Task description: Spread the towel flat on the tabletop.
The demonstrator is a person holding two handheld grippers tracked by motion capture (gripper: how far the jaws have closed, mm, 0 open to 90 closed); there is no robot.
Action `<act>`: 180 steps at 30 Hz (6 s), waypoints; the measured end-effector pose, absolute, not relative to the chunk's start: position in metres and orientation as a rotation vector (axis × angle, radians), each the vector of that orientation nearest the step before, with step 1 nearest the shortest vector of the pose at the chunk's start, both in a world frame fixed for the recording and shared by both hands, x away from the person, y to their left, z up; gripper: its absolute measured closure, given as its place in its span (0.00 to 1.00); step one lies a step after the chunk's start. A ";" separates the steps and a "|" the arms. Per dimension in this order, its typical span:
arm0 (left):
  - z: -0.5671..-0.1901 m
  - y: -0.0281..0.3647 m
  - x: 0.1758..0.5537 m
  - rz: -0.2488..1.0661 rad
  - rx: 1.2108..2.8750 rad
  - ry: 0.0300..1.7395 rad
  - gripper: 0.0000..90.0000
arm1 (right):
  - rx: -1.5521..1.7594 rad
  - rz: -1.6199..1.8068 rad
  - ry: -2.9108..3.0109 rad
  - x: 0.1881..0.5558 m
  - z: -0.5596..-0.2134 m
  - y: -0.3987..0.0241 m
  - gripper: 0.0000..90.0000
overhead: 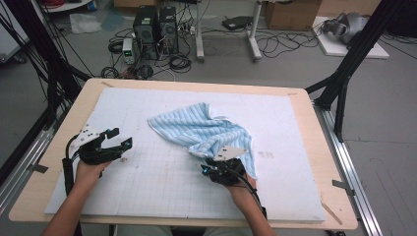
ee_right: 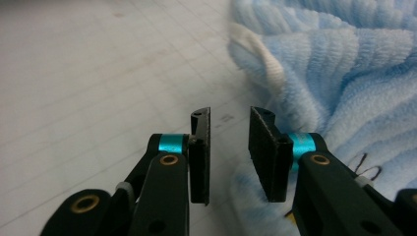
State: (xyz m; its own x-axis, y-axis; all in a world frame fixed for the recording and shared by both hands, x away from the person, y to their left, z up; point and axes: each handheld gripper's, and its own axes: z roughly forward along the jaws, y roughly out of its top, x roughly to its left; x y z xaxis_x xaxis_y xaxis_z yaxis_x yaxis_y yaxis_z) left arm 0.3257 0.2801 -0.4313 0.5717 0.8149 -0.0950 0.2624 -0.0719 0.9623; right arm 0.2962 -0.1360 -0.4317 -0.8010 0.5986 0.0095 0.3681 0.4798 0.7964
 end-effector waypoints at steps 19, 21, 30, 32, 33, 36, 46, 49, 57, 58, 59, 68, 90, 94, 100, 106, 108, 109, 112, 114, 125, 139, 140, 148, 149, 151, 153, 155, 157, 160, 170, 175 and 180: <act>-0.434 0.278 0.328 0.572 1.635 0.923 0.32 | 1.017 0.992 2.492 0.332 -0.438 -0.124 0.89; -0.434 0.279 0.328 0.573 1.637 0.924 0.32 | 1.020 1.008 2.510 0.332 -0.438 -0.124 0.92; -0.434 0.280 0.329 0.577 1.632 0.930 0.32 | 0.800 1.214 2.713 0.313 -0.434 -0.111 0.94; -0.434 0.280 0.328 0.577 1.632 0.931 0.32 | 0.735 1.254 2.737 0.306 -0.434 -0.104 0.94; -0.434 0.280 0.328 0.578 1.635 0.930 0.32 | 0.703 1.271 2.749 0.303 -0.433 -0.101 0.94; -0.434 0.279 0.328 0.575 1.635 0.927 0.32 | 0.627 1.307 2.789 0.296 -0.434 -0.091 0.94; -0.434 0.270 0.328 0.512 1.653 0.902 0.33 | 0.616 1.479 2.717 0.291 -0.422 -0.103 0.68; -0.433 0.258 0.328 0.467 1.660 0.875 0.33 | 0.798 1.541 2.516 0.299 -0.410 -0.140 0.62; -0.431 0.214 0.339 0.364 1.684 0.865 0.30 | 1.284 1.231 2.194 0.311 -0.423 -0.227 0.58; -0.432 0.209 0.342 0.353 1.680 0.872 0.30 | 1.289 1.181 2.194 0.311 -0.427 -0.231 0.58; -0.433 0.204 0.345 0.349 1.673 0.879 0.29 | 1.309 1.150 2.193 0.311 -0.430 -0.234 0.57; -0.443 0.157 0.367 0.272 1.764 0.917 0.29 | 1.360 1.069 2.161 0.312 -0.438 -0.246 0.46; -0.440 0.116 0.379 0.418 2.080 0.807 0.91 | 1.346 1.130 2.211 0.309 -0.438 -0.237 0.42; -0.441 0.141 0.382 0.447 2.049 0.884 0.91 | 1.324 1.134 2.226 0.309 -0.439 -0.233 0.43; -0.441 0.166 0.386 0.500 2.021 0.962 0.92 | 1.329 1.137 2.246 0.309 -0.440 -0.227 0.43; -0.443 0.184 0.394 0.564 1.955 1.040 0.92 | 1.311 1.160 2.268 0.309 -0.440 -0.220 0.44; -0.445 0.189 0.396 0.562 1.934 1.068 0.92 | 1.313 1.170 2.269 0.309 -0.440 -0.218 0.44; -0.445 0.190 0.396 0.549 1.924 1.074 0.92 | 1.308 1.180 2.266 0.310 -0.439 -0.218 0.44; -0.445 0.189 0.394 0.531 1.894 1.080 0.75 | 1.292 1.246 2.235 0.310 -0.432 -0.218 0.44; -0.446 0.191 0.392 0.496 1.845 1.110 0.52 | 1.279 1.280 2.216 0.313 -0.425 -0.217 0.44; -0.445 0.228 0.364 0.475 1.739 1.100 0.34 | 1.208 1.274 2.232 0.364 -0.398 -0.178 0.47; -0.445 0.238 0.347 0.504 1.751 0.999 0.30 | 1.109 1.125 2.341 0.414 -0.395 -0.118 0.53; -0.445 0.238 0.346 0.504 1.751 0.993 0.30 | 1.112 1.113 2.349 0.417 -0.397 -0.115 0.53; -0.445 0.238 0.347 0.495 1.745 0.991 0.31 | 1.057 0.982 2.425 0.431 -0.408 -0.099 0.74; -0.445 0.238 0.346 0.495 1.747 0.990 0.31 | 1.042 0.940 2.414 0.433 -0.409 -0.098 0.82; -0.445 0.237 0.346 0.495 1.747 0.989 0.31 | 1.015 0.867 2.380 0.438 -0.408 -0.100 0.90; -0.445 0.238 0.345 0.492 1.739 0.992 0.31 | 1.055 0.855 2.312 0.444 -0.409 -0.109 0.91; -0.445 0.239 0.345 0.489 1.736 0.993 0.32 | 1.152 0.865 2.240 0.451 -0.411 -0.125 0.90; -0.445 0.239 0.344 0.487 1.732 0.995 0.32 | 1.251 0.888 2.166 0.457 -0.412 -0.141 0.90; -0.445 0.238 0.344 0.482 1.733 0.994 0.32 | 1.320 0.910 2.070 0.462 -0.412 -0.158 0.90; -0.448 0.232 0.344 0.463 1.757 0.969 0.33 | 1.460 0.869 1.950 0.471 -0.420 -0.178 0.67; -0.448 0.227 0.343 0.445 1.781 0.936 0.35 | 1.409 0.948 1.970 0.458 -0.410 -0.180 0.52; -0.448 0.224 0.342 0.437 1.795 0.916 0.36 | 1.367 1.063 2.019 0.435 -0.402 -0.195 0.42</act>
